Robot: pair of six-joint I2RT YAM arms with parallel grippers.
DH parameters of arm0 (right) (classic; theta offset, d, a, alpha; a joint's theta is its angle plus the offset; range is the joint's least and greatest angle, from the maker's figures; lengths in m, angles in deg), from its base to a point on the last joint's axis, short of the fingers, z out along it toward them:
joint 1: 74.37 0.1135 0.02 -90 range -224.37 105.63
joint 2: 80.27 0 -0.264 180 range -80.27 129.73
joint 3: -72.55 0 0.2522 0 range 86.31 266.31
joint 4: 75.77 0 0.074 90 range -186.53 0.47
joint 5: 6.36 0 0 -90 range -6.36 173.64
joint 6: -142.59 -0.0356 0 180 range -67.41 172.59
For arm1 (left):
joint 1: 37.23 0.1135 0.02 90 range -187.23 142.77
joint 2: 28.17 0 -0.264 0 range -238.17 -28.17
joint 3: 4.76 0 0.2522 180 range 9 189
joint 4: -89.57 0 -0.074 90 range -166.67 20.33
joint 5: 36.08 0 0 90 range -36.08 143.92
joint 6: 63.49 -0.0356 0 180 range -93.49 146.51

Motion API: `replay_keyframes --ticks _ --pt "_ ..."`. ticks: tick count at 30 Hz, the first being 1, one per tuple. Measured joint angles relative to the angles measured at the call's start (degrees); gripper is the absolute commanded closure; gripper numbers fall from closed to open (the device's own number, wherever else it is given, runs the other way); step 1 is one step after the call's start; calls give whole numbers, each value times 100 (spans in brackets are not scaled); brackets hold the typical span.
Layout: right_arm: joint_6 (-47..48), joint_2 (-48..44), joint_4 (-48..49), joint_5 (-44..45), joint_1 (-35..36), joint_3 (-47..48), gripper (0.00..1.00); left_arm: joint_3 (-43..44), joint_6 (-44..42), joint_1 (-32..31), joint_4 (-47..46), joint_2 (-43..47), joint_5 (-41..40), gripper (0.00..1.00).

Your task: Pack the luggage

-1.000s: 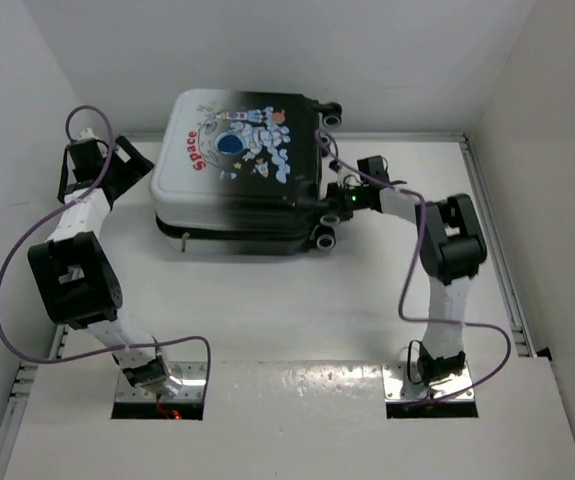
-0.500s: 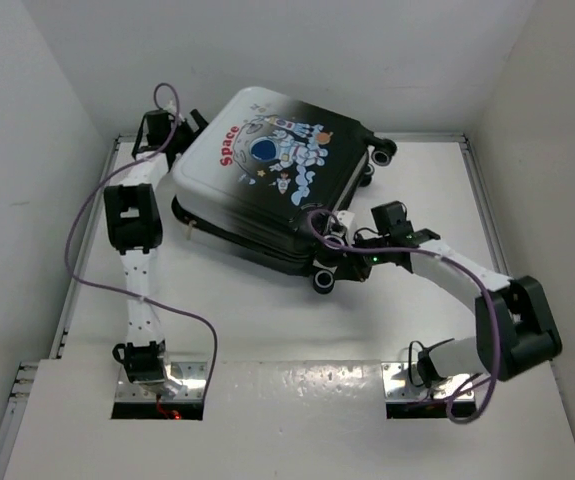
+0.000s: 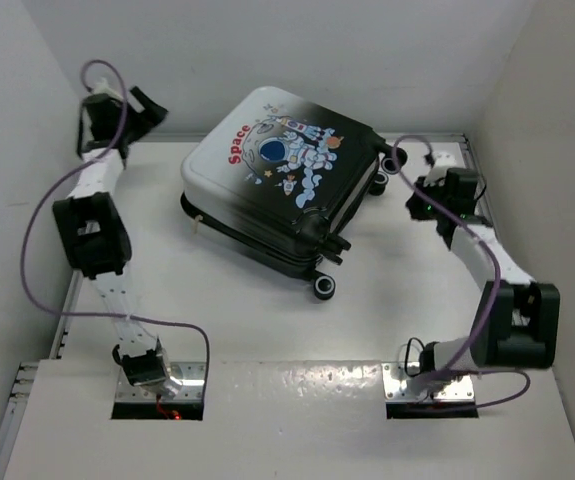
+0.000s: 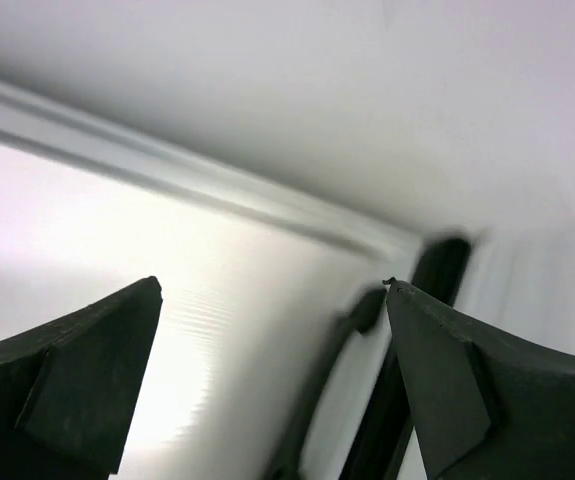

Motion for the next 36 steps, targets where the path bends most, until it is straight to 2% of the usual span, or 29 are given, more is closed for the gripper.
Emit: replay_keyframes --ticks 3,6,8,11,15,18,19,23,29,33,36 --pt "-586 883 319 599 -490 1005 99 -798 -321 549 83 1460 -595 0" --pt "-1217 1797 837 942 -761 1956 99 -1799 -525 798 157 2916 -802 2" --pt "-1751 2507 1012 883 -879 2623 99 -2494 -603 748 131 3709 -599 3" --pt "-2293 3788 1416 407 -883 3689 99 -3233 -743 616 382 4253 -160 8" --pt "-2719 5268 1517 -352 -734 4850 99 -4170 -1126 380 951 4306 245 15" --pt "-2844 6048 1445 -710 -634 5466 97 -4623 -1405 293 1589 4315 330 22" --pt "-2872 6275 1412 -780 -597 5663 97 -4697 -1517 275 1779 4334 332 29" --pt "-2881 6905 1290 -885 -498 6286 96 -4900 -1926 245 2184 4621 289 46" --pt "-3003 7602 1091 -922 -407 7263 89 -5075 -2221 -76 2446 4649 -48 50" --pt "-3289 7617 944 -1010 -313 7361 88 -5082 -2212 -385 2361 4170 -330 50" --pt "-3593 7604 920 -1351 -188 7202 91 -5056 -2142 -529 2284 3707 -446 47"
